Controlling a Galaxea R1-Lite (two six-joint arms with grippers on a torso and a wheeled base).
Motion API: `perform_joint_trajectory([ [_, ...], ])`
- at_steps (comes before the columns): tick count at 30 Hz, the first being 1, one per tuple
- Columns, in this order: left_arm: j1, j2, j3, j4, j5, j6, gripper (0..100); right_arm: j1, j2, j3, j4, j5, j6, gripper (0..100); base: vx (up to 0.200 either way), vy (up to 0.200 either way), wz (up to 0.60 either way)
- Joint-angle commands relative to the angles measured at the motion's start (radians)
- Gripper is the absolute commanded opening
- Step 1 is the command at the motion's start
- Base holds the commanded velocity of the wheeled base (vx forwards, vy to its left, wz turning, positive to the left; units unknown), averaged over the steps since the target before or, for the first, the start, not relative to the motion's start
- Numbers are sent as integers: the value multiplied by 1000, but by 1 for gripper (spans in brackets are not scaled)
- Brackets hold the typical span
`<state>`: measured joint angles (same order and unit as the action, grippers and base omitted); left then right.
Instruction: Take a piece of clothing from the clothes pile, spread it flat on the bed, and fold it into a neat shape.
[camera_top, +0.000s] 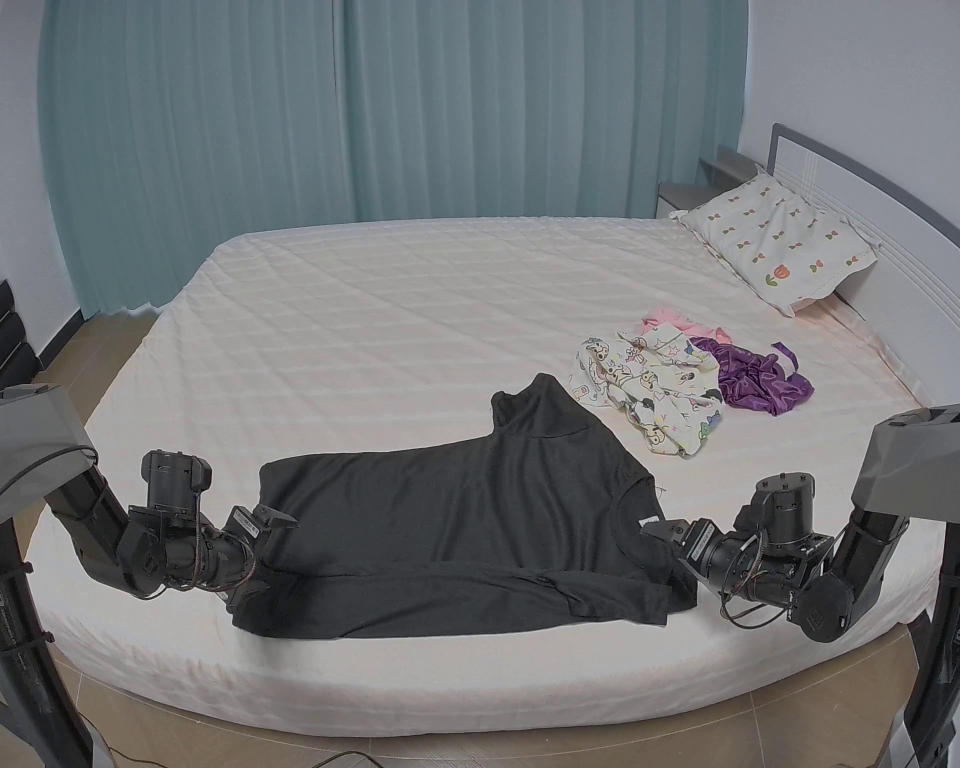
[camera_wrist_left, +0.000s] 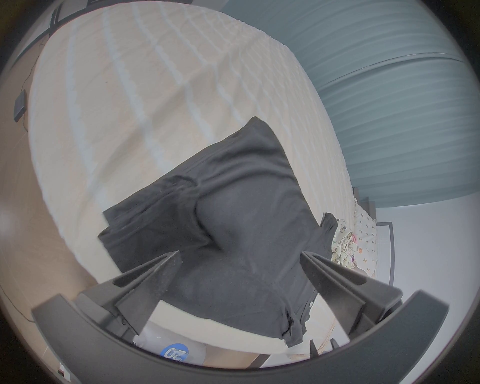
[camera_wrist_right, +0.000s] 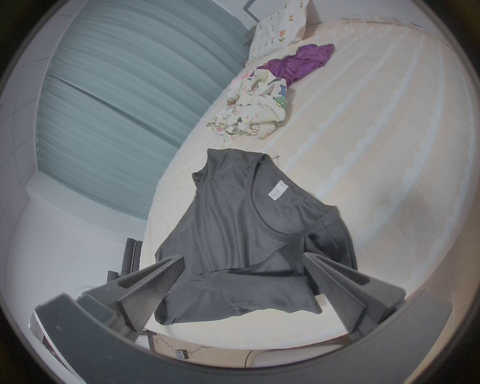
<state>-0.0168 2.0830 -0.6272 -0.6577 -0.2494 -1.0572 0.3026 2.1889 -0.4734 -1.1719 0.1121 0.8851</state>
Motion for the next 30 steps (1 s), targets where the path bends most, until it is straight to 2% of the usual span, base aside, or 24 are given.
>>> perform_joint_trajectory([
  [1, 8, -3, -2, 0, -1, 3, 100, -2, 22, 36, -6, 12, 2, 100, 200, 0, 0],
  [4, 9, -1, -2, 6, 4, 29, 100, -2, 23, 39, -6, 12, 2, 100, 200, 0, 0],
  [7, 23, -11, 11, 15, 4, 105, 100, -2, 25, 53, -8, 12, 2, 100, 67, 0, 0],
  [10, 74, -34, 58, 20, 2, 261, 100, -2, 25, 55, -9, 12, 0, 100, 0, 0, 0],
  [16, 130, -3, 118, 20, 1, 480, 100, 0, 38, 58, -14, 12, -14, 100, 0, 0, 0],
  [18, 135, 23, 121, 15, -2, 519, 100, 4, 46, 62, -18, 12, -14, 100, 0, 0, 0],
  [25, 133, 68, 110, 7, -11, 539, 100, 6, 46, 64, -20, 12, -15, 100, 0, 0, 0],
  [26, 130, 88, 104, 7, -5, 576, 100, 6, 49, 59, -20, 12, -15, 100, 0, 0, 0],
  [30, 124, 91, 104, 7, -4, 626, 100, 7, 58, 56, -20, 12, -15, 100, 0, 0, 0],
])
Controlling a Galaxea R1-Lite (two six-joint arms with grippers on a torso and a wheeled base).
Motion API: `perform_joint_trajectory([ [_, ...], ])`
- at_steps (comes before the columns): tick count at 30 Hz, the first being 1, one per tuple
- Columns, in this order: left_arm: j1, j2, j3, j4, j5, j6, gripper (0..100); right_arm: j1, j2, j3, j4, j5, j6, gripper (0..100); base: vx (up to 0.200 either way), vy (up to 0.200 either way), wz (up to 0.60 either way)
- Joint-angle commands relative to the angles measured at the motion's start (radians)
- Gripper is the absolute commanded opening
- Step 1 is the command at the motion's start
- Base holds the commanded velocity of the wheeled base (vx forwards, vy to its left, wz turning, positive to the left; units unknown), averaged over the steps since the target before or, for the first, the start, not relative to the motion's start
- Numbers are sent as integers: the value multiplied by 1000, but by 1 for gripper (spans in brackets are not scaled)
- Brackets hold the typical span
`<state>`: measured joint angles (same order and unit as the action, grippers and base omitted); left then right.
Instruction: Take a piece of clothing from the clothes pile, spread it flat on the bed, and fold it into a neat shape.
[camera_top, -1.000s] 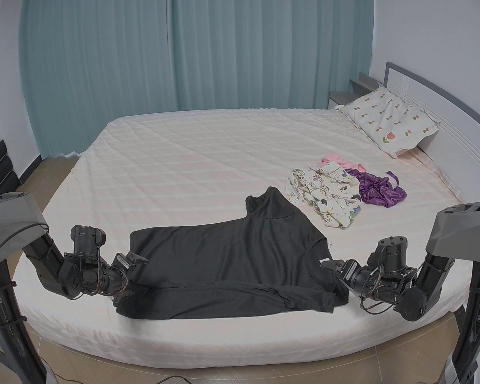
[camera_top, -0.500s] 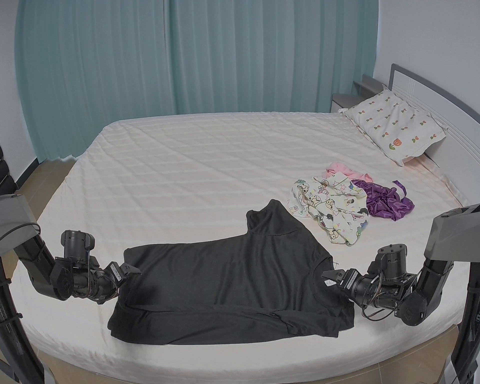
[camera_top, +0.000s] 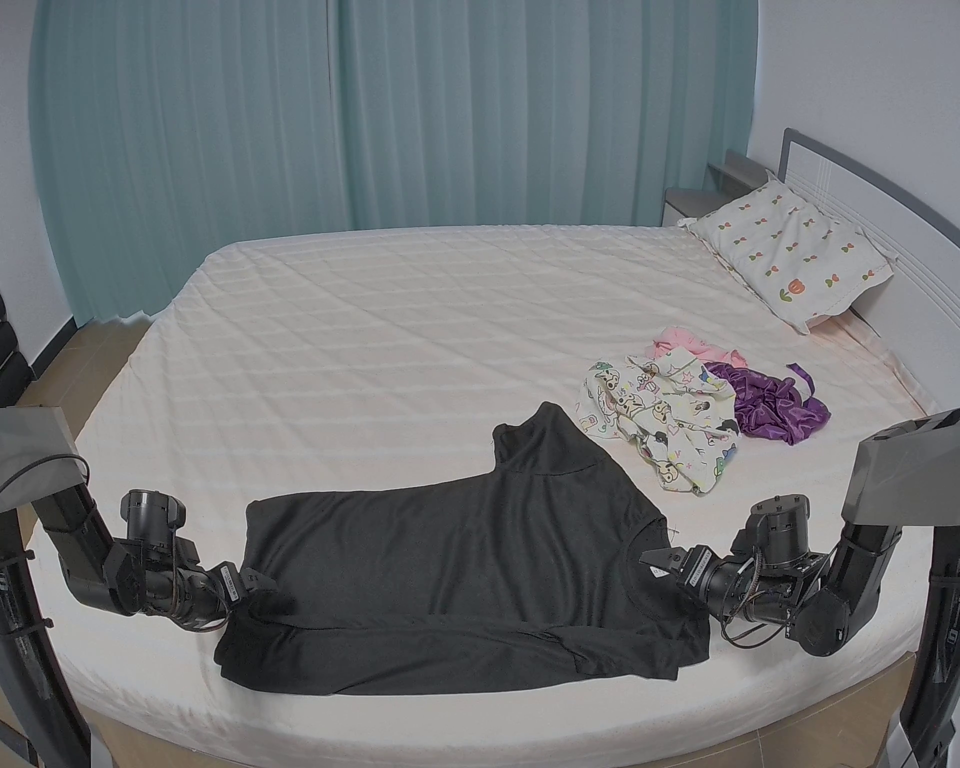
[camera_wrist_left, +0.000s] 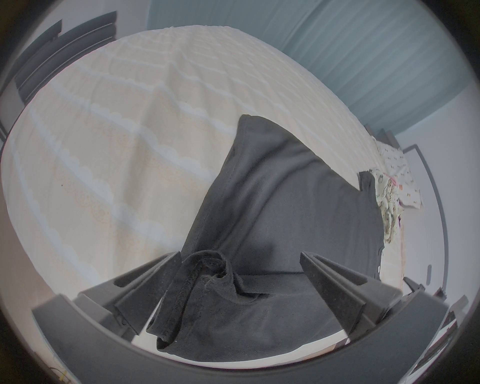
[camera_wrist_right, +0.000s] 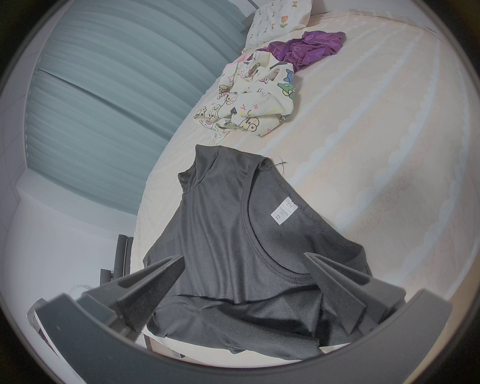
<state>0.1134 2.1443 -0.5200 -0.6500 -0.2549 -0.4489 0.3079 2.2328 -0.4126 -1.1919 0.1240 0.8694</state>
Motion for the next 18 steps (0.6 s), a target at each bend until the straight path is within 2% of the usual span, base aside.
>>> perform_joint_trajectory([
  [1, -12, 34, -3, 0, 5, 21, 100, 2, 18, -5, 0, 0, 0, 100, 0, 0, 0],
  [6, -21, 43, -6, 0, 19, 29, 100, 2, 33, -15, 0, -1, -4, 100, 0, 0, 0],
  [7, -21, 45, -8, 0, 20, 27, 0, 2, 34, -17, 0, -1, -15, 100, 0, 0, 0],
  [13, -4, 45, -21, 3, 28, 1, 0, -7, 47, -23, 2, 29, -116, 100, 0, 0, 0],
  [17, 3, 42, -41, 4, 29, -63, 0, -23, 57, -68, 40, 57, -188, 100, 0, 0, 0],
  [18, 6, 40, -45, 4, 29, -82, 0, -32, 59, -81, 68, 59, -228, 100, 0, 0, 0],
])
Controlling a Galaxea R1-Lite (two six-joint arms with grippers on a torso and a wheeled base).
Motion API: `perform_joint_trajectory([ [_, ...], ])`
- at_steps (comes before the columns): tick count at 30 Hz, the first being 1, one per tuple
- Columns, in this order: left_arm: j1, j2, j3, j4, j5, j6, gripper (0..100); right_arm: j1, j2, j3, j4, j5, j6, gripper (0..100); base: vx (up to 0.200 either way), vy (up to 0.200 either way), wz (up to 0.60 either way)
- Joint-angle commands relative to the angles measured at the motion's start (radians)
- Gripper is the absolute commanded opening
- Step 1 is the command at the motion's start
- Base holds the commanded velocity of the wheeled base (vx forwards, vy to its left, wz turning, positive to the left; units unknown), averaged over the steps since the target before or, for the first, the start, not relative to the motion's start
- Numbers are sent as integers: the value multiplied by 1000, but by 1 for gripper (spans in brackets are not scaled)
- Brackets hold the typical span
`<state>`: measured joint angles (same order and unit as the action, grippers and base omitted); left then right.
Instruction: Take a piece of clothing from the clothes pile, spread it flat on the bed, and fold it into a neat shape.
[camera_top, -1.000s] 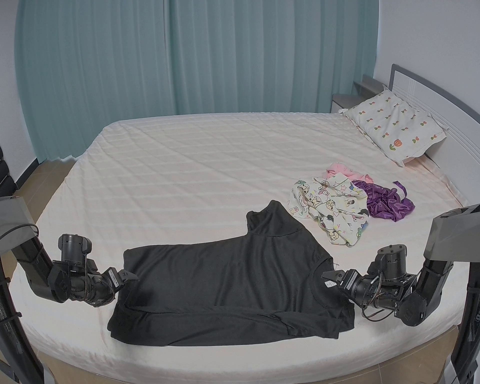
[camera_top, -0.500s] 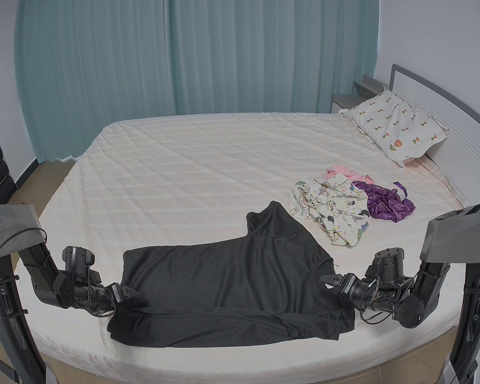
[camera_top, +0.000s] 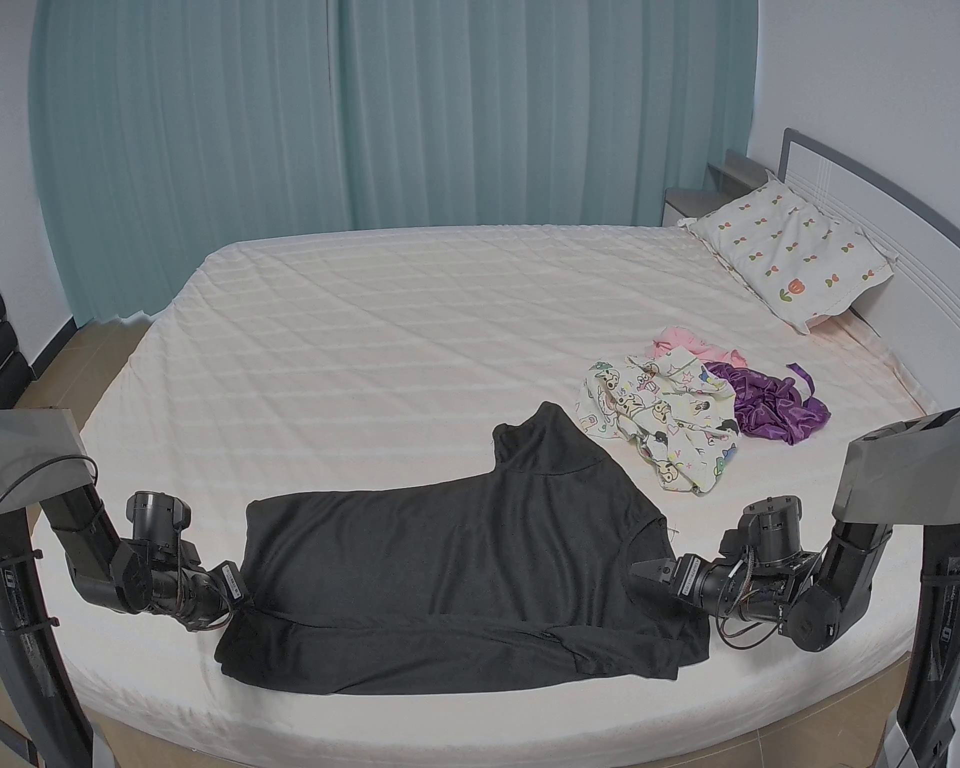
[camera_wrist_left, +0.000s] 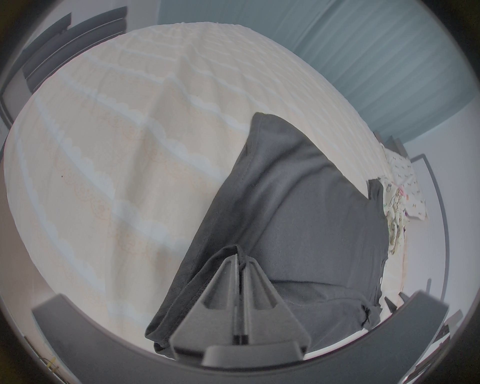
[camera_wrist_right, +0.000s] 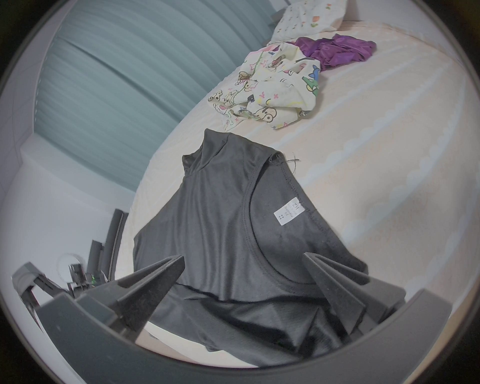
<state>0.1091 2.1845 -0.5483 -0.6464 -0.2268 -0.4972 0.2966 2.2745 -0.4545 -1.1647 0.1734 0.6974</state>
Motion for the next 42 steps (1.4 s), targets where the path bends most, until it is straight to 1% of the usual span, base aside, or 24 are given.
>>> perform_joint_trajectory([
  [1, 12, -3, -16, 1, 3, -43, 0, -27, 17, -49, 66, 14, -92, 100, 0, 0, 0],
  [2, 12, -3, -16, 1, 3, -43, 0, -27, 17, -49, 66, 14, -92, 100, 0, 0, 0],
  [3, 12, -3, -15, 1, 1, -44, 0, -37, 16, -58, 99, 37, -124, 100, 0, 0, 0],
  [4, 12, -3, -15, 1, 1, -44, 0, -40, 19, -56, 103, 60, -136, 100, 0, 0, 0],
  [7, 12, -3, -13, 1, 1, -46, 0, -43, 17, -52, 109, 89, -139, 100, 0, 0, 0],
  [9, 12, -3, -12, 1, 1, -46, 0, -48, 22, -47, 111, 95, -145, 100, 0, 0, 0],
  [13, 12, -3, -10, 1, 0, -47, 0, -70, 23, -29, 120, 112, -194, 100, 0, 0, 0],
  [19, 12, -3, -9, 1, 0, -47, 0, -88, 14, -9, 126, 147, -197, 100, 0, 0, 0],
  [20, 12, -5, -7, 1, 0, -47, 0, -88, 22, -9, 126, 161, -197, 100, 0, 0, 0],
  [25, 14, -3, -9, 1, -3, -47, 0, -77, 57, -30, 126, 170, -207, 100, 0, 0, 0],
  [26, 14, -5, -9, 1, -3, -47, 0, -76, 57, -32, 128, 170, -210, 0, 0, 0, 0],
  [32, 14, -3, -9, 1, -3, -47, 0, -74, 56, -29, 128, 169, -220, 0, 0, 0, 0],
  [42, 15, -3, -4, -1, -5, -50, 0, -105, 30, -10, 125, 169, -213, 0, 0, 0, 0],
])
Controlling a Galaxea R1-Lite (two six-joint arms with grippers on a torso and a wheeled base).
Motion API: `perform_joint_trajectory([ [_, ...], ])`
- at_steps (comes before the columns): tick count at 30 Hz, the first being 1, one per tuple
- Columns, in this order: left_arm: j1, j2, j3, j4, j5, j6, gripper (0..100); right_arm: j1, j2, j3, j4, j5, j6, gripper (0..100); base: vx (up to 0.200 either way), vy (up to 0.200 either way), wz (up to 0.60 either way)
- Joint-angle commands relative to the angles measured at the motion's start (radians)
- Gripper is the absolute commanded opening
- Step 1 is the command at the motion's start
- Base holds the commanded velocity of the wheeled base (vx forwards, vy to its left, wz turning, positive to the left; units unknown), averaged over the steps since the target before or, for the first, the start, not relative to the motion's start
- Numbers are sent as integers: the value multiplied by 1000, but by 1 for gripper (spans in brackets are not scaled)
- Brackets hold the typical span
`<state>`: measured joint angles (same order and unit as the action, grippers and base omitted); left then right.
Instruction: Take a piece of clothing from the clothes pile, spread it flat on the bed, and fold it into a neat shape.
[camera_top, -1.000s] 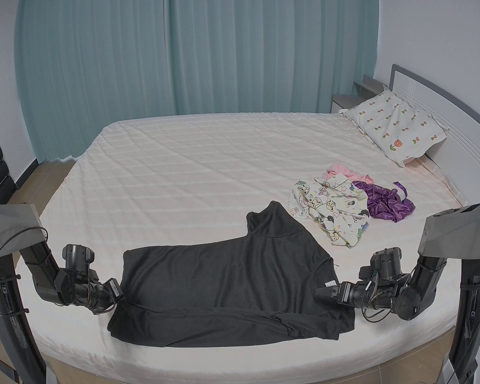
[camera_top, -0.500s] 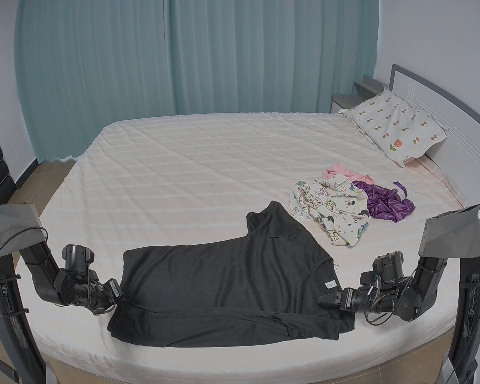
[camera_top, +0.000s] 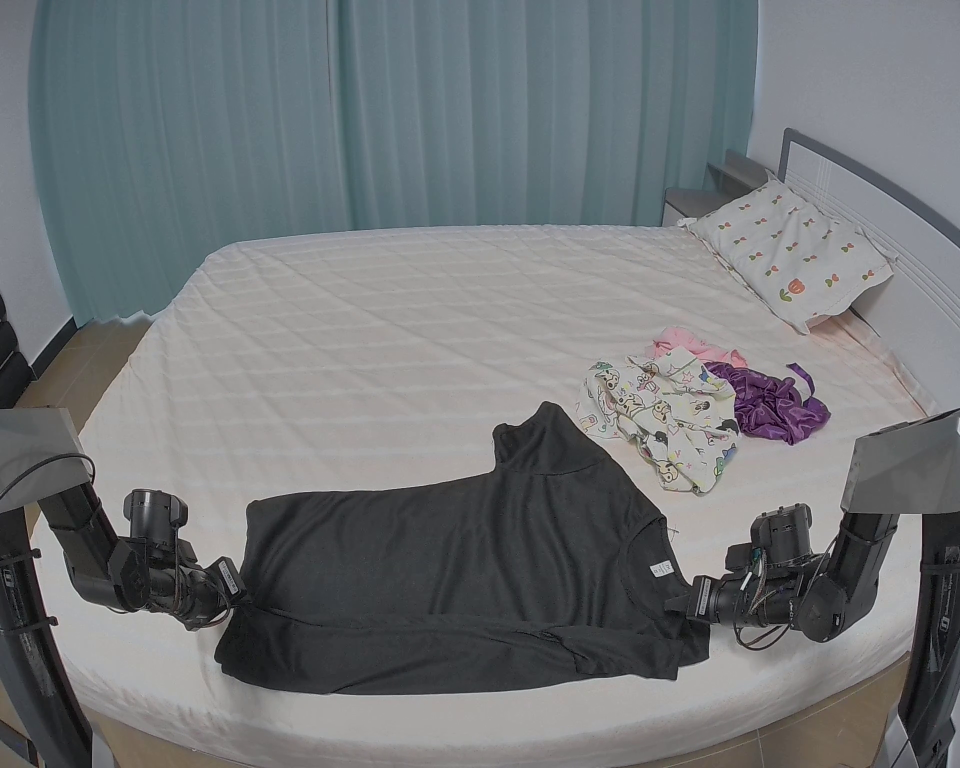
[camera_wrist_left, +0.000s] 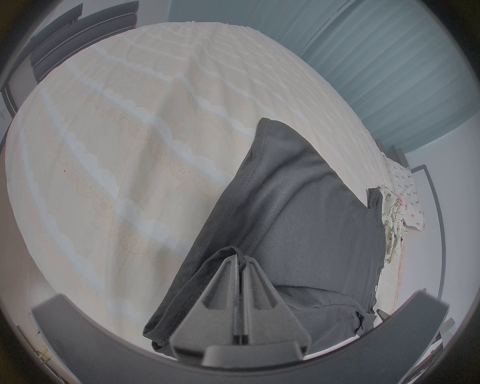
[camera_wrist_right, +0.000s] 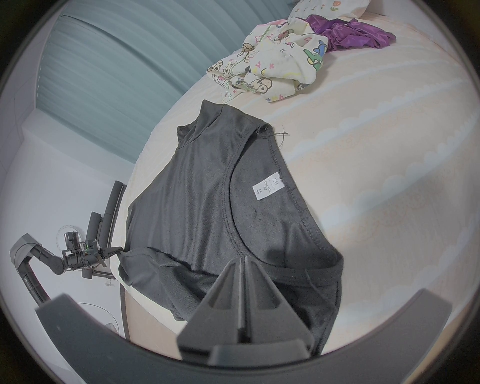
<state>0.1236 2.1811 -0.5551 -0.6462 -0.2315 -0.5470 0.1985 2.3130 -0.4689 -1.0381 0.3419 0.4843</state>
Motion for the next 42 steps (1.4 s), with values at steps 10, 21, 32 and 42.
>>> perform_joint_trajectory([
  [10, 1, -4, 0, -3, -9, -48, 0, -16, -3, 13, 0, -4, -7, 100, 0, 0, 0],
  [21, 1, -4, 3, -4, -11, -45, 0, 10, 26, 3, -13, -8, -10, 100, 0, 0, 0],
  [32, 2, -7, 11, -4, -20, -45, 0, 10, 20, 1, 18, -11, -44, 0, 0, 0, 0],
  [42, 10, -9, 12, -3, -12, -50, 0, -5, -6, 0, 9, -9, -36, 0, 0, 0, 0],
])
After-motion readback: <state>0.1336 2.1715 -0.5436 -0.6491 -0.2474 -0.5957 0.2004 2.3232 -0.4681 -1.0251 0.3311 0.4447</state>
